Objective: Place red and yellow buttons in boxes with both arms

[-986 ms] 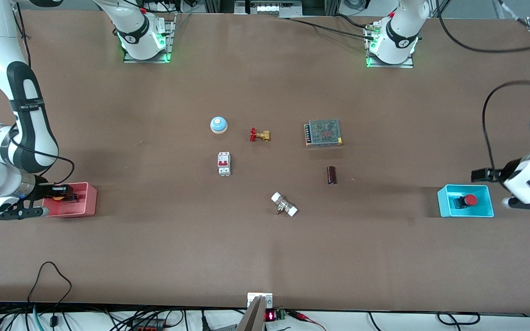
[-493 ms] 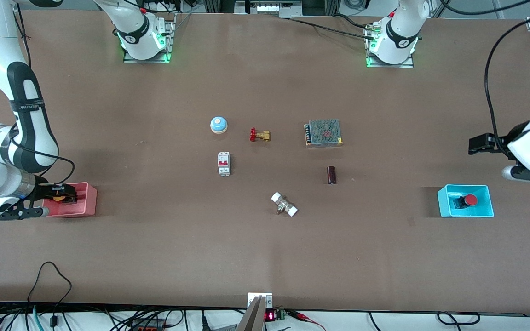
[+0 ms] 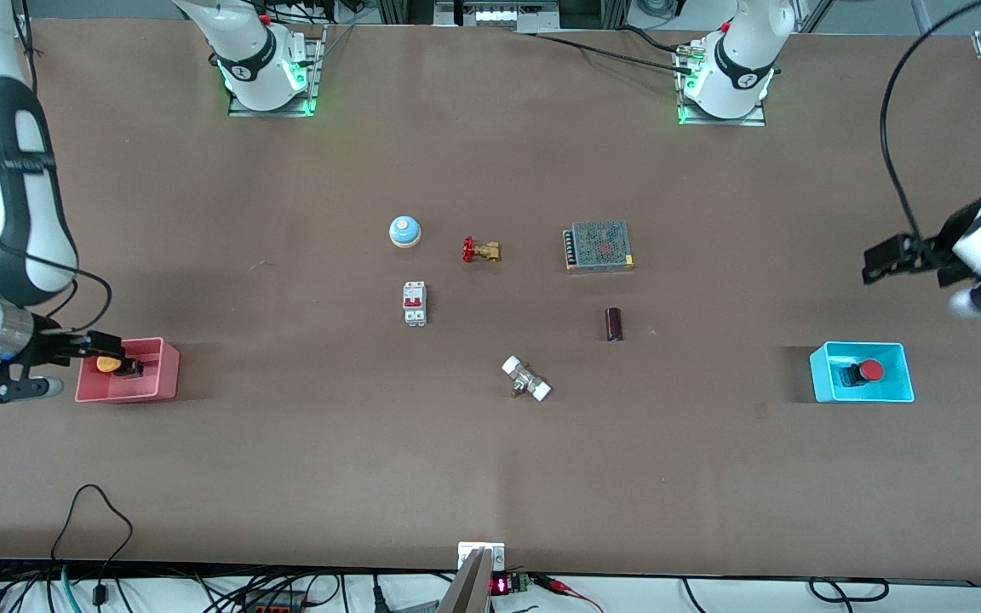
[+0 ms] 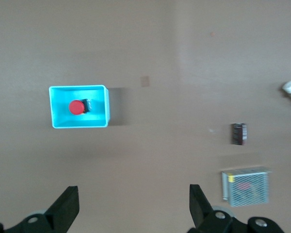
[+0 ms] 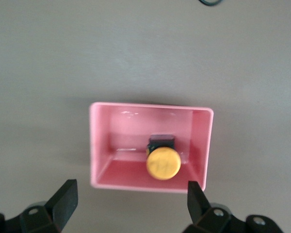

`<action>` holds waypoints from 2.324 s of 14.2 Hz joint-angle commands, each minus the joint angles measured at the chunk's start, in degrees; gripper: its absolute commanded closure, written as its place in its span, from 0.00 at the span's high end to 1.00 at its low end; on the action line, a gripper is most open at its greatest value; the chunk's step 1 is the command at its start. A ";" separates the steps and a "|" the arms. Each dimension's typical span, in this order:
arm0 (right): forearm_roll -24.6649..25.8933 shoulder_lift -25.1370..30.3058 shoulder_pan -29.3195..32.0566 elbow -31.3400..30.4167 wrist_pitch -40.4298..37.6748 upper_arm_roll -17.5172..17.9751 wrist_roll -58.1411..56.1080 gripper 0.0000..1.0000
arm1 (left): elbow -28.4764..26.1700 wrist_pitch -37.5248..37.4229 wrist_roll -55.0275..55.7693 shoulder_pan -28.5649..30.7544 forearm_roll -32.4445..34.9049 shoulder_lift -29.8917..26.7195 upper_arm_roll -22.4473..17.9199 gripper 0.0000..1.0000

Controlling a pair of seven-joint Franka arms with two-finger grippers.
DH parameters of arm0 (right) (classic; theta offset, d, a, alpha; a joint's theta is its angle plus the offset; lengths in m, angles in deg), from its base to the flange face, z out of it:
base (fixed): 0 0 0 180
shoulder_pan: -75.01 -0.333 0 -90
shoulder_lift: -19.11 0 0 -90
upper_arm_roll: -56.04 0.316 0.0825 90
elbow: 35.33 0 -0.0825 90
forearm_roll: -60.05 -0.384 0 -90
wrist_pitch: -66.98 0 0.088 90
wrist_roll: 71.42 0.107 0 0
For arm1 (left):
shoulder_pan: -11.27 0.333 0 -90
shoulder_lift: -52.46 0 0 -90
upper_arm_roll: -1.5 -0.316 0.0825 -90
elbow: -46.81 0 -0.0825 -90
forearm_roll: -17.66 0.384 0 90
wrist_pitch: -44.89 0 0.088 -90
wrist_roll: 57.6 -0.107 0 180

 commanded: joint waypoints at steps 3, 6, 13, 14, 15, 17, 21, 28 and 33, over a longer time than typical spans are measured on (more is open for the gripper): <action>0.96 10.76 -4.96 -0.99 -7.40 0.76 -0.20 1.00 | -12.04 4.87 0.78 -5.93 4.11 -9.68 -3.42 1.00; 1.58 16.29 -8.48 -1.96 -11.53 0.76 -0.03 1.00 | -10.02 4.43 0.79 -5.14 3.67 -7.04 -2.98 1.00; 4.83 25.45 -13.85 -6.35 -16.20 1.19 6.58 1.00 | -9.66 3.28 0.70 -5.13 3.49 -7.04 -2.81 1.00; 5.01 26.15 -13.85 -6.27 -16.28 1.98 5.61 1.00 | -9.49 3.20 0.70 -5.31 3.49 -7.13 -2.72 1.00; 5.45 26.42 -13.85 -6.00 -16.98 2.51 5.25 1.00 | -9.23 3.11 0.70 -5.31 3.49 -7.04 -2.72 1.00; 5.36 26.42 -13.85 -4.78 -19.53 3.04 5.95 1.00 | -9.05 3.11 0.70 -5.31 3.49 -6.95 -2.72 1.00; 5.45 25.19 -13.76 -1.80 -21.55 3.75 6.74 1.00 | -8.87 3.11 0.70 -5.22 3.49 -6.95 -2.72 1.00; 4.48 23.70 -14.12 -0.46 -22.79 3.66 20.80 1.00 | -8.87 2.67 0.70 -4.87 3.49 -6.86 -2.81 1.00; 4.57 23.52 -14.20 -0.46 -22.96 3.66 20.54 1.00 | -8.87 2.14 0.78 -5.05 3.49 -6.95 -2.72 1.00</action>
